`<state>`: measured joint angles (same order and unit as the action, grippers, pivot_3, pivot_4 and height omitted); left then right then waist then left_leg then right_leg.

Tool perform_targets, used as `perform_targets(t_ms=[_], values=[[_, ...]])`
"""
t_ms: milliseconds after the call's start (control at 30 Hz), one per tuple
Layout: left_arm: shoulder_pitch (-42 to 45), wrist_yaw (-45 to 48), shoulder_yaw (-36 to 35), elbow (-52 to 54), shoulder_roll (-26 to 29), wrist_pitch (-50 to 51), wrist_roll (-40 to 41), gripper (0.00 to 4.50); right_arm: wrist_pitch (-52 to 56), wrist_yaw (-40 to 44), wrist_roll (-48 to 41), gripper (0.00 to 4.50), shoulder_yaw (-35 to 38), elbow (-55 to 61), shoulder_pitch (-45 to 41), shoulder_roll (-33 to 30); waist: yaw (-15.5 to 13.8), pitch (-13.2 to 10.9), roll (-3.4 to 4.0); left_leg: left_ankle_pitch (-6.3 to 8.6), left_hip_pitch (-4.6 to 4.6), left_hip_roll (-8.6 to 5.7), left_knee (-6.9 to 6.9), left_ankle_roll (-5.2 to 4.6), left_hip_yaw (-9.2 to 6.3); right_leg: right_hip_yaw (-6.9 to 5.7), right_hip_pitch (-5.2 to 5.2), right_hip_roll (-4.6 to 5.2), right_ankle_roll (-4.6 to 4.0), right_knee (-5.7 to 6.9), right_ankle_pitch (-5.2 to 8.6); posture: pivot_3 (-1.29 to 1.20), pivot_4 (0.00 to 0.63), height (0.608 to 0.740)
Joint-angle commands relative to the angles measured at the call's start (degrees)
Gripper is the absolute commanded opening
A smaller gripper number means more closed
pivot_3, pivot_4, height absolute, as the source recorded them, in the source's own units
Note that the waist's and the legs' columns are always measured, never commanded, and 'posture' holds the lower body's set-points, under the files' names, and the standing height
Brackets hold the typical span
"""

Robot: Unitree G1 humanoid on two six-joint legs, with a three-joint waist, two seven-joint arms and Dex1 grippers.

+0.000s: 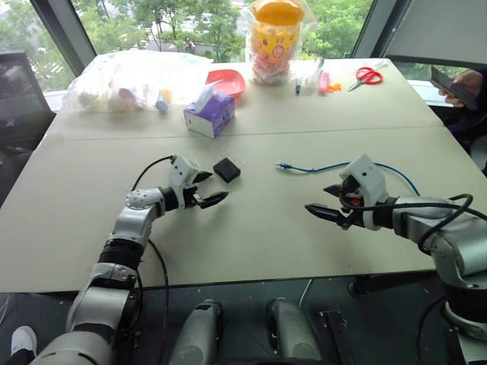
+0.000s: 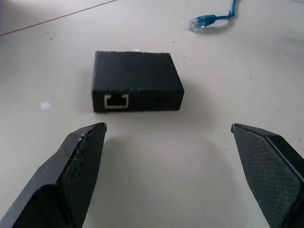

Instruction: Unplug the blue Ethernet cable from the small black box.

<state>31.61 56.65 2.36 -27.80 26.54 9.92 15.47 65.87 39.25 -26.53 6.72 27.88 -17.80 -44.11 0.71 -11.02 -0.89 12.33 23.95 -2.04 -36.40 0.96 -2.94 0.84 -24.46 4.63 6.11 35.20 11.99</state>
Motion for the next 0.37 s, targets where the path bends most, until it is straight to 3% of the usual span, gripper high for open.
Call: perform_targets(t_ms=[33, 367], values=[[-0.71, 3.05, -1.69, 8.35, 2.88, 4.91, 3.05, 4.47, -1.39, 0.68, -1.22, 3.76, 1.42, 1.44, -0.52, -1.58, -0.17, 0.00, 0.00, 0.00, 0.00, 0.00, -0.01, 0.00, 0.01, 0.00, 0.00, 0.00, 0.00, -0.01, 0.00, 0.00, 0.150, 0.740], [-3.74, 8.09, -4.25, 26.70, 12.85, 22.30, 11.78, 4.47, -1.60, 2.36, -4.16, 3.76, 0.89, 1.79, -3.51, -3.87, -0.08, -0.01, 0.00, 0.01, 0.08, -0.01, -0.02, 0.00, -0.02, -0.01, 0.00, 0.05, -0.04, -0.09, 0.03, 0.00, 0.150, 0.740]])
